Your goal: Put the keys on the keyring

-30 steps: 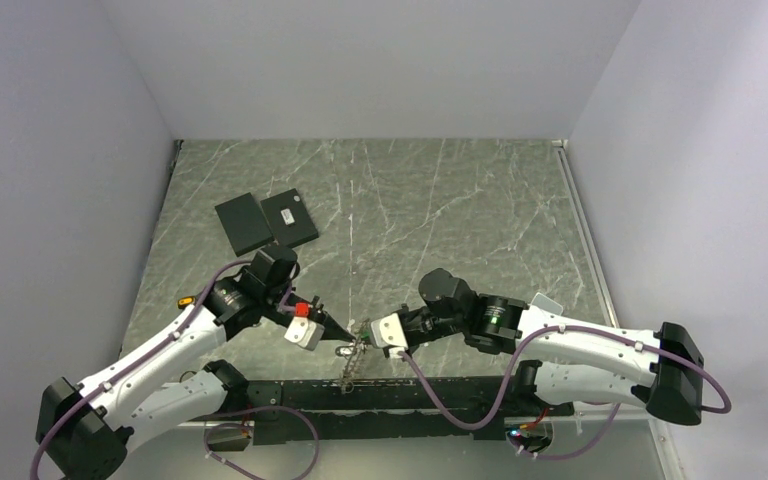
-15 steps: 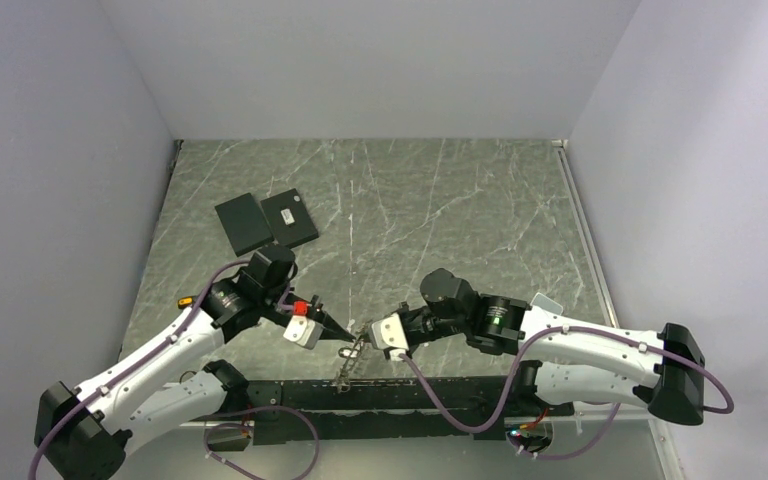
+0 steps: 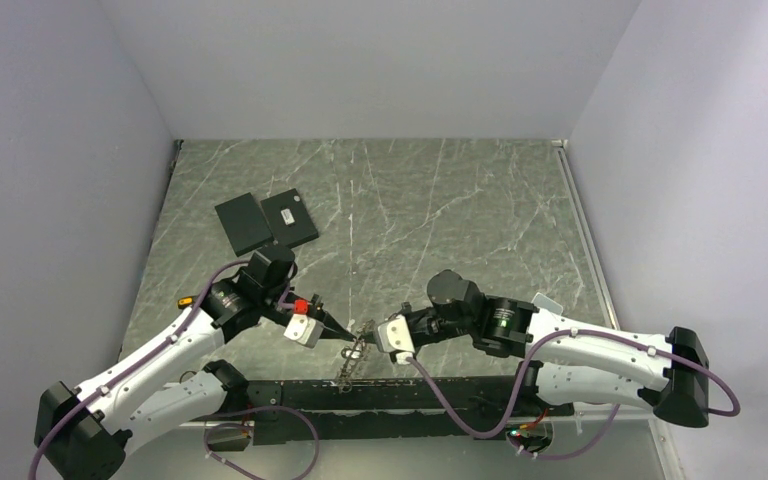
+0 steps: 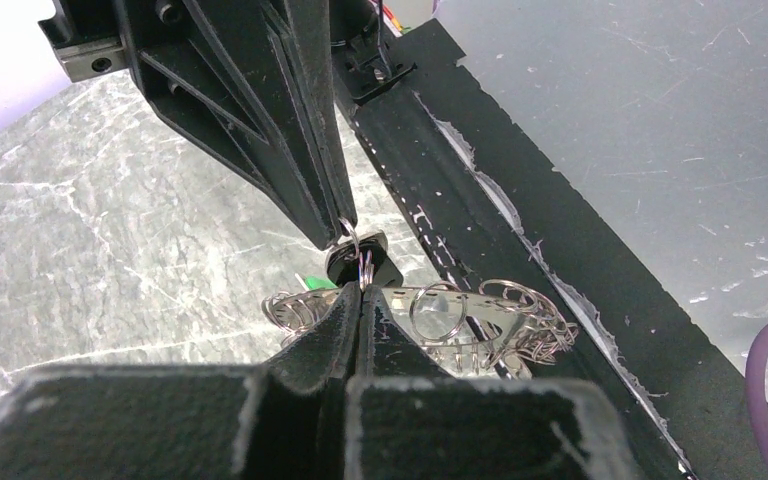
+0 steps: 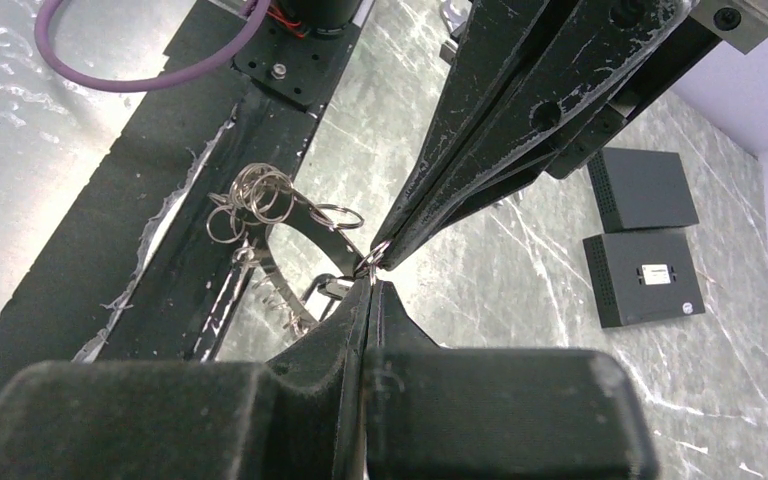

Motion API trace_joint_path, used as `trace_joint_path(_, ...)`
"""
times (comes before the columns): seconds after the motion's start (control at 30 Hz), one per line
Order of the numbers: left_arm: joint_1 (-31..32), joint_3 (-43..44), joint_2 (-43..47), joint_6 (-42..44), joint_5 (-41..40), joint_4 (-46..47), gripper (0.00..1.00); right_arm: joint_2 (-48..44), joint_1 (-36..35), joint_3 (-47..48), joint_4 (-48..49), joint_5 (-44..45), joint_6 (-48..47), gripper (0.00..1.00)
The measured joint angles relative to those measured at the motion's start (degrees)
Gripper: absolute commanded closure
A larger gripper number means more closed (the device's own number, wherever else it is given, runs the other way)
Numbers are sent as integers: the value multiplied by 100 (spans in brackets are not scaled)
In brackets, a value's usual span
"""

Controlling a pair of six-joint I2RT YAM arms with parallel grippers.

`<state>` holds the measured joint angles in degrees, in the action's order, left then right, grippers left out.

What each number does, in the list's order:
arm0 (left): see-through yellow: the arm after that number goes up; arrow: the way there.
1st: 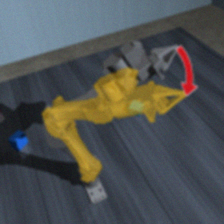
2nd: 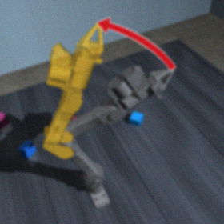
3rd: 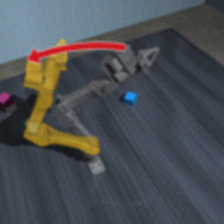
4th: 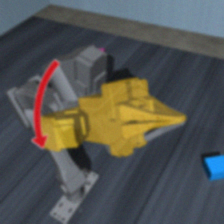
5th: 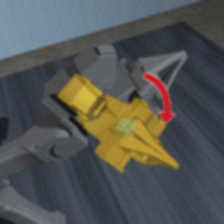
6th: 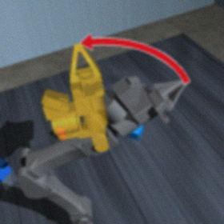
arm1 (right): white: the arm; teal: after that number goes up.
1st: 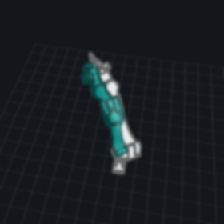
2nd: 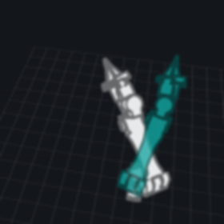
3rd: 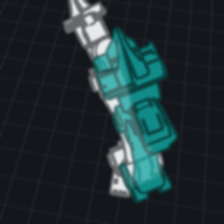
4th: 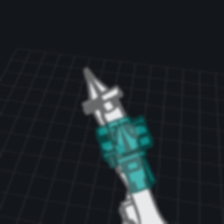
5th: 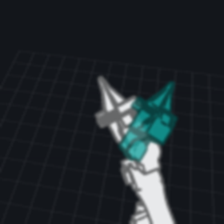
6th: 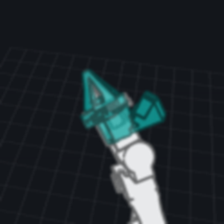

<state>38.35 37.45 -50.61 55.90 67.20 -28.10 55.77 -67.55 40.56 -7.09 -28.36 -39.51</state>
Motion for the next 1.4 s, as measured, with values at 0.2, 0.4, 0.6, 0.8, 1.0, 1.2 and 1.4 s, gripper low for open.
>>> trace_joint_path(0.2, -2, -66, 26, -66, -2, 48, 100, -9, -50, 0, -2, -2, 0, 100)
trace_joint_path(0.4, -13, -70, 37, -120, -2, 87, 100, -50, -85, 0, -4, -22, 0, 100)
trace_joint_path(0.6, -24, -70, 83, -125, -2, 90, 100, -50, -92, 0, -17, -46, 2, 100)
trace_joint_path(0.8, -28, -70, 94, -129, -2, 90, 100, -44, -92, 0, -17, -52, 0, 100)
trace_joint_path(1.0, -28, -70, 94, -138, -2, 90, 100, 0, -92, 0, -17, -66, 0, 100)
trace_joint_path(1.2, -28, -70, 94, -138, 0, 90, 100, 55, -92, 0, -15, -70, -2, 100)
trace_joint_path(1.4, -35, -70, 94, -138, 0, 87, 100, 55, -96, 0, -15, -68, -37, 100)
